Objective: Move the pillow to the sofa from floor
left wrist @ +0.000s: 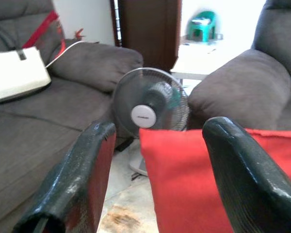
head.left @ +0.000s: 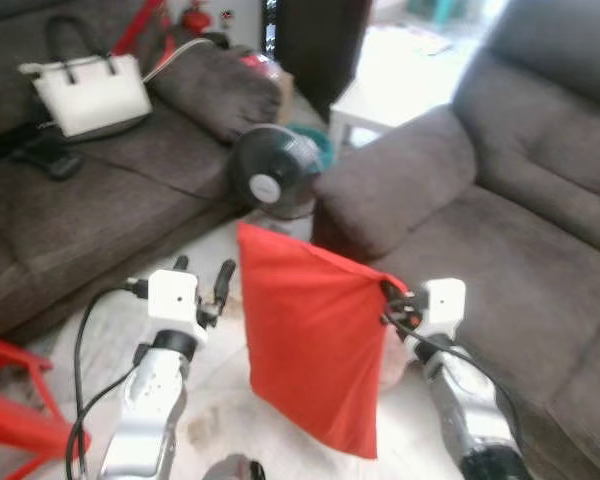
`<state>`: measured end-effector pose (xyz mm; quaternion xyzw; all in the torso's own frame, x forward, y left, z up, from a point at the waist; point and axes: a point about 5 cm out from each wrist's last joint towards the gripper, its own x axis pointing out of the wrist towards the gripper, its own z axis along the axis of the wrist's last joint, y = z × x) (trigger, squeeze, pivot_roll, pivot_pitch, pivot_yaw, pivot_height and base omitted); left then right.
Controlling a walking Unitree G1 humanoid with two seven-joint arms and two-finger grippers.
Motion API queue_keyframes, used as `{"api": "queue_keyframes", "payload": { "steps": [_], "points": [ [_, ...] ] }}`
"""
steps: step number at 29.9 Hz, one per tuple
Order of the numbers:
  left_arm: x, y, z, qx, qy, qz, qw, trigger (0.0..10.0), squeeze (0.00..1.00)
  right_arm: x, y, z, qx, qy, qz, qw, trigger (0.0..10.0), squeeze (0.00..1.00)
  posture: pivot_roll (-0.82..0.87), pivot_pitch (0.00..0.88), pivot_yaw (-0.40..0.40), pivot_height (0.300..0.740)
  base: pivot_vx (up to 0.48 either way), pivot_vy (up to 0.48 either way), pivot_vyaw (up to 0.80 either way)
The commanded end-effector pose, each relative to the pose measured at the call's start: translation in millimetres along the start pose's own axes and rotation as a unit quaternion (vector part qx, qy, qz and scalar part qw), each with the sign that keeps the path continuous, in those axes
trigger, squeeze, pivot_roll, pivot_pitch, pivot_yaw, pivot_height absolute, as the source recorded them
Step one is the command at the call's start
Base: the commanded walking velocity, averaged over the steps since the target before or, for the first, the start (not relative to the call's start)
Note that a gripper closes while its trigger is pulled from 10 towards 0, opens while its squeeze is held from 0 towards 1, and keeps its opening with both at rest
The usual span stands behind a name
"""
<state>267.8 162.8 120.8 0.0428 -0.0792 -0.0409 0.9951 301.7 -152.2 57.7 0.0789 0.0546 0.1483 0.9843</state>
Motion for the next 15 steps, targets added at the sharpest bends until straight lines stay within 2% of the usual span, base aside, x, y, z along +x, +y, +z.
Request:
{"api": "queue_keyframes", "payload": {
  "steps": [1, 15],
  "points": [
    [-1.6, -3.8, -2.8, 0.003, 0.006, -0.005, 1.0, 10.0, 0.0, 2.9, -8.8, 24.8, -0.018, -0.053, -0.012, 0.998, 10.0, 0.0, 0.18, 0.106, -0.056, 0.74, 0.0, 0.0, -0.8],
    [-0.1, -4.8, -3.7, 0.009, 0.008, -0.011, 1.0, 10.0, 0.0, 3.2, -8.8, 25.0, -0.025, -0.052, -0.011, 0.998, 10.0, 0.0, 0.17, 0.106, -0.057, 0.74, 0.0, 0.0, -0.8]
  ]
}}
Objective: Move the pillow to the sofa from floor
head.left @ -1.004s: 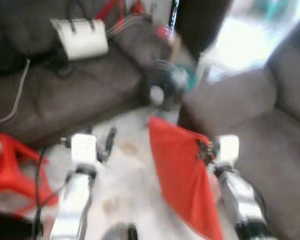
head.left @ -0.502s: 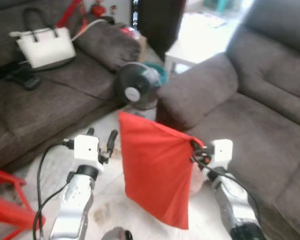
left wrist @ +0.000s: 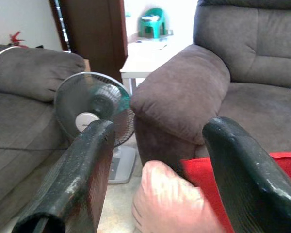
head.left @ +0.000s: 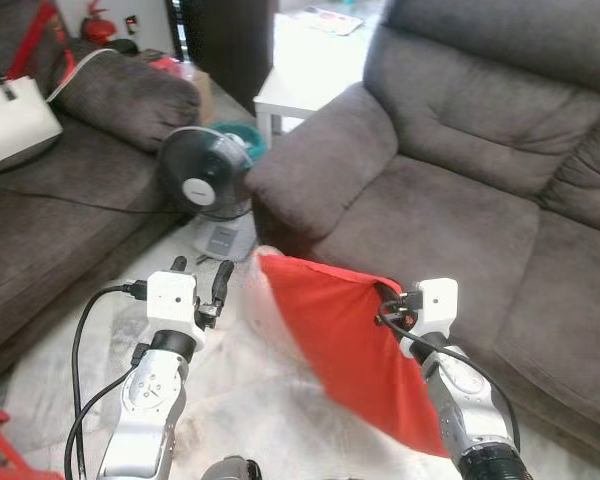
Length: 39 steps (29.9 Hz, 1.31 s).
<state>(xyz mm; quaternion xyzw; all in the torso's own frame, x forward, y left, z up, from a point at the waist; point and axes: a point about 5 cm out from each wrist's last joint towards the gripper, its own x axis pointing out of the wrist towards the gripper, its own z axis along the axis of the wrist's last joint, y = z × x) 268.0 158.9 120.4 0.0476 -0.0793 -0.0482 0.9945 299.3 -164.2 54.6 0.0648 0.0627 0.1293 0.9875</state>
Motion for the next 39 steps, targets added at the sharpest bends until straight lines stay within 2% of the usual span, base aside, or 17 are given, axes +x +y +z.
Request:
{"api": "queue_keyframes", "payload": {
  "steps": [1, 9, 11, 14, 39],
  "points": [
    [-0.6, -1.0, -3.6, 0.005, 0.008, -0.004, 1.0, 10.0, 0.0, 8.4, 1.8, 27.1, -0.013, -0.06, 0.009, 0.998, 10.0, 0.0, 0.17, 0.105, -0.057, 0.74, 0.0, 0.0, -0.8],
    [-0.7, 0.3, -3.6, 0.008, 0.007, -0.006, 1.0, 10.0, 0.0, 8.9, 0.5, 28.2, -0.022, -0.059, 0.01, 0.998, 10.0, 0.0, 0.17, 0.103, -0.058, 0.74, 0.0, 0.0, -0.8],
    [0.0, 1.0, -2.7, 0.022, 0.005, -0.005, 1.0, 10.0, 0.0, 9.2, 0.3, 28.5, -0.022, -0.059, 0.01, 0.998, 10.0, 0.0, 0.17, 0.103, -0.058, 0.74, 0.0, -0.255, -0.8],
    [1.5, 1.4, -2.5, 0.017, 0.005, -0.001, 1.0, 10.0, 0.0, 9.9, 0.8, 29.3, -0.023, -0.06, 0.011, 0.998, 10.0, 0.0, 0.17, 0.101, -0.058, 0.74, 0.0, -0.48, -0.8],
    [-0.9, -0.3, -3.3, 0.016, 0.005, -0.011, 1.0, 10.0, 0.0, 11.1, 2.5, 28.8, -0.033, -0.056, 0.019, 0.998, 10.0, 0.0, 0.17, 0.1, -0.06, 0.74, 0.0, -0.029, -0.8]
  ]
}}
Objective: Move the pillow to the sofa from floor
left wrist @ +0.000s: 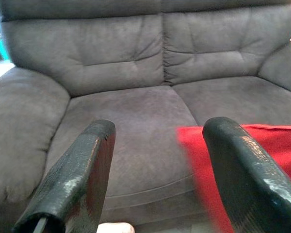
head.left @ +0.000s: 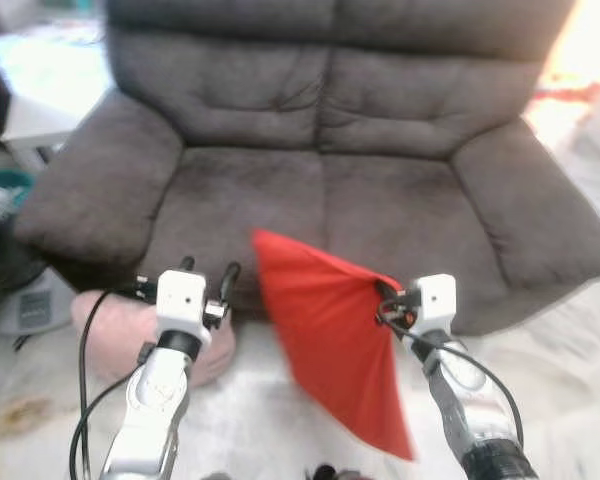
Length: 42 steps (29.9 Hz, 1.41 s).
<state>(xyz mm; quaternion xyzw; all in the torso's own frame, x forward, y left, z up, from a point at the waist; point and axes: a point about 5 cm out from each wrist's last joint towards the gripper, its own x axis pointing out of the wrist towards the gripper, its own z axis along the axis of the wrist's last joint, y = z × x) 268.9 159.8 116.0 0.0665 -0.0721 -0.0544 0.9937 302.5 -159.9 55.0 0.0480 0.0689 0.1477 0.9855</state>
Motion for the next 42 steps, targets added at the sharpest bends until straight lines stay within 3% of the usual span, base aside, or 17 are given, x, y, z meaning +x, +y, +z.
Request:
{"api": "queue_keyframes", "payload": {
  "steps": [1, 31, 39, 42],
  "points": [
    [-1.0, -0.8, 1.2, -0.002, -0.003, -0.003, 1.0, 10.0, 0.0, 6.3, -2.0, 28.2, -0.018, -0.064, 0.001, 0.998, 10.0, 0.0, 0.17, 0.1, -0.06, 0.74, 0.0, 0.0, -0.79],
    [1.0, -1.5, 1.6, 0.002, -0.005, -0.003, 1.0, 10.0, 0.0, 7.2, -2.5, 29.0, -0.028, -0.062, 0.003, 0.998, 10.0, 0.0, 0.16, 0.105, -0.061, 0.74, 0.0, -0.069, -0.78],
    [-1.9, 0.4, -1.3, 0.005, 0.009, -0.04, 0.999, 10.0, 0.0, 7.8, 7.8, 27.6, -0.054, -0.049, 0.06, 0.996, 10.0, 0.0, 0.16, 0.11, -0.061, 0.74, 0.0, 0.0, 0.0],
    [-5.7, 6.7, -8.3, -0.003, 0.045, -0.106, 0.993, 10.0, 0.0, 5.7, 15.7, 30.5, -0.087, -0.033, 0.13, 0.987, 10.0, 0.0, 0.16, 0.108, -0.058, 0.74, 0.0, 0.0, 0.0]
  ]
}}
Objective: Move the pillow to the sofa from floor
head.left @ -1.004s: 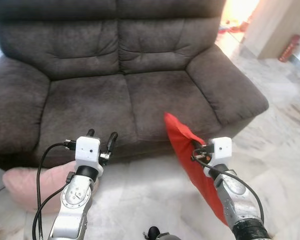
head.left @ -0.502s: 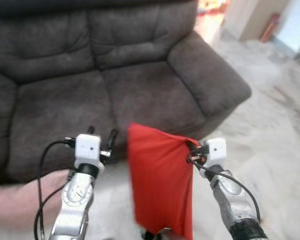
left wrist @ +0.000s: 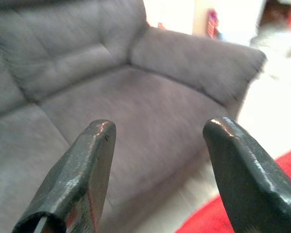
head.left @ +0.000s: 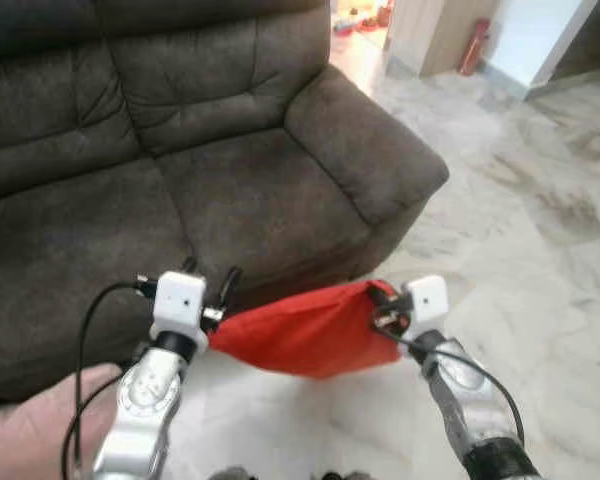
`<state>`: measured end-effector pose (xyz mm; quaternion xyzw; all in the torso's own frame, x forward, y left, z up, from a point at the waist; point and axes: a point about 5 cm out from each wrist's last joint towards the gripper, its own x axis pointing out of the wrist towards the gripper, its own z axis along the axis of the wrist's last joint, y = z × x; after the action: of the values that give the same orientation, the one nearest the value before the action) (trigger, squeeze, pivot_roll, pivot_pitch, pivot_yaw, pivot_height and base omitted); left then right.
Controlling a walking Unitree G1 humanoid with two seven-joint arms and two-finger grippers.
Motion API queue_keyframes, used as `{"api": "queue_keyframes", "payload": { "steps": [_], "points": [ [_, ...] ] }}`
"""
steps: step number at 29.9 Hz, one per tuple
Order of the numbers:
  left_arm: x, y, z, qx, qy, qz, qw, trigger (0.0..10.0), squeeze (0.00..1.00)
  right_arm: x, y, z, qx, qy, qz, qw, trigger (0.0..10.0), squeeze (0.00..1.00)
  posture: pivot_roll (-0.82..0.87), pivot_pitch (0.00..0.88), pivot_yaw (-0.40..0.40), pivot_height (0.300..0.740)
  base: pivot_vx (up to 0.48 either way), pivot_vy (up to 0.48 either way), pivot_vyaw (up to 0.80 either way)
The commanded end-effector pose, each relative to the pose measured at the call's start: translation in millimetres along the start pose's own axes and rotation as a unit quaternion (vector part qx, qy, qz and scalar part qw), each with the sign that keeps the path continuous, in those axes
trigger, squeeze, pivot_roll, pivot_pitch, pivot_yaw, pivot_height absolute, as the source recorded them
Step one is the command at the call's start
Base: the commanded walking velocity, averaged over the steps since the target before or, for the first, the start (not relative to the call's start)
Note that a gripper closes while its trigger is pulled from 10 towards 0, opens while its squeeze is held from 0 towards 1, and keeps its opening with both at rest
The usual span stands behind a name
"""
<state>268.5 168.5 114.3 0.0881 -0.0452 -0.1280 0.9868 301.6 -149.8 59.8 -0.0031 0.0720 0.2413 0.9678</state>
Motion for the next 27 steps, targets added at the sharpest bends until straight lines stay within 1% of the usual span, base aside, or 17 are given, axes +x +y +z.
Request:
{"api": "queue_keyframes", "payload": {
  "steps": [1, 2, 4, 5, 6, 7, 10, 11, 14, 15, 16, 19, 20, 22, 23, 24, 27],
  "points": [
    [-4.7, -1.1, -7.8, -0.02, 0.03, -0.043, 0.998, 10.0, 0.0, 3.6, 2.7, 28.5, -0.043, -0.046, 0.05, 0.997, 10.0, 0.0, 0.16, 0.108, -0.058, 0.74, 0.0, 0.0, 0.0],
    [-4.7, -1.1, -7.8, -0.02, 0.03, -0.043, 0.998, 10.0, 0.0, 3.6, 2.7, 28.5, -0.043, -0.046, 0.05, 0.997, 10.0, 0.0, 0.16, 0.108, -0.058, 0.74, 0.0, 0.0, 0.0],
    [-8.4, 0.3, -14.3, -0.013, 0.056, -0.081, 0.995, 10.0, 0.0, 2.4, 5.1, 31.5, -0.063, -0.039, 0.08, 0.994, 10.0, 0.0, 0.16, 0.106, -0.055, 0.74, 0.0, 0.0, 0.0],
    [-8.4, 0.3, -14.3, -0.013, 0.056, -0.081, 0.995, 10.0, 0.0, 2.4, 5.1, 31.5, -0.063, -0.039, 0.08, 0.994, 10.0, 0.0, 0.16, 0.106, -0.055, 0.74, 0.0, 0.0, 0.0],
    [-10.5, -0.2, -16.9, -0.011, 0.066, -0.1, 0.993, 10.0, 0.0, 1.5, 6.4, 32.9, -0.069, -0.037, 0.094, 0.992, 10.0, 0.0, 0.15, 0.106, -0.055, 0.74, 0.0, 0.0, 0.0],
    [-18.0, -1.3, -23.7, -0.012, 0.097, -0.151, 0.984, 10.0, 0.0, -1.8, 8.8, 37.6, -0.081, -0.034, 0.127, 0.988, 10.0, 0.0, 0.15, 0.105, -0.054, 0.74, 0.0, 0.0, 0.0],
    [-29.9, -0.1, -28.3, -0.026, 0.134, -0.212, 0.968, 10.0, 0.0, -6.3, 9.4, 43.7, -0.103, -0.026, 0.157, 0.982, 10.0, 0.0, 0.15, 0.104, -0.056, 0.74, 0.0, 0.0, 0.0],
    [-31.6, -0.2, -28.3, -0.03, 0.138, -0.221, 0.965, 10.0, 0.0, -6.5, 8.9, 44.2, -0.106, -0.024, 0.158, 0.981, 10.0, 0.0, 0.15, 0.103, -0.057, 0.74, 0.0, 0.0, 0.0],
    [-40.4, -1.7, -29.7, -0.028, 0.16, -0.268, 0.95, 10.0, 0.0, -6.1, 8.5, 45.1, -0.109, -0.022, 0.161, 0.981, 10.0, 0.0, 0.16, 0.102, -0.058, 0.74, 0.0, 0.0, 0.0],
    [-50.0, -2.6, -34.1, -0.027, 0.188, -0.309, 0.932, 10.0, 0.0, -5.6, 9.7, 45.1, -0.11, -0.018, 0.169, 0.979, 10.0, 0.0, 0.16, 0.1, -0.058, 0.74, 0.0, 0.0, 0.0],
    [-54.0, -2.8, -35.9, -0.026, 0.199, -0.324, 0.924, 10.0, 0.0, -5.5, 10.4, 45.2, -0.111, -0.017, 0.173, 0.979, 10.0, 0.0, 0.16, 0.1, -0.058, 0.74, 0.0, 0.0, 0.0],
    [-63.7, 0.1, -39.5, -0.02, 0.228, -0.343, 0.911, 10.0, 0.0, -5.5, 13.9, 48.5, -0.116, -0.019, 0.184, 0.976, 10.0, 0.0, 0.16, 0.099, -0.057, 0.74, 0.0, 0.0, 0.0],
    [-63.7, 0.1, -39.5, -0.02, 0.228, -0.343, 0.911, 10.0, 0.0, -5.5, 13.9, 48.5, -0.116, -0.019, 0.184, 0.976, 10.0, 0.0, 0.16, 0.099, -0.057, 0.74, 0.0, 0.0, 0.0],
    [-70.2, 6.6, -46.5, -0.001, 0.256, -0.352, 0.901, 10.0, 0.0, -5.4, 17.0, 50.5, -0.115, -0.017, 0.193, 0.974, 10.0, 0.0, 0.16, 0.093, -0.056, 0.74, 0.0, 0.0, 0.0],
    [-70.7, 7.2, -47.5, 0.001, 0.259, -0.352, 0.9, 10.0, 0.0, -5.3, 17.2, 50.4, -0.116, -0.016, 0.194, 0.974, 10.0, 0.0, 0.16, 0.092, -0.057, 0.74, 0.0, 0.0, 0.0],
    [-71.9, 12.9, -53.2, 0.039, 0.269, -0.348, 0.897, 10.0, 0.0, -4.8, 21.0, 50.4, -0.118, -0.017, 0.204, 0.972, 10.0, 0.0, 0.16, 0.091, -0.057, 0.74, 0.0, 0.0, 0.0],
    [-69.7, 19.3, -56.0, 0.088, 0.273, -0.337, 0.897, 10.0, 0.0, -5.0, 26.9, 52.0, -0.121, -0.02, 0.222, 0.967, 10.0, 0.0, 0.16, 0.087, -0.056, 0.74, 0.0, 0.0, 0.0]
  ]
}}
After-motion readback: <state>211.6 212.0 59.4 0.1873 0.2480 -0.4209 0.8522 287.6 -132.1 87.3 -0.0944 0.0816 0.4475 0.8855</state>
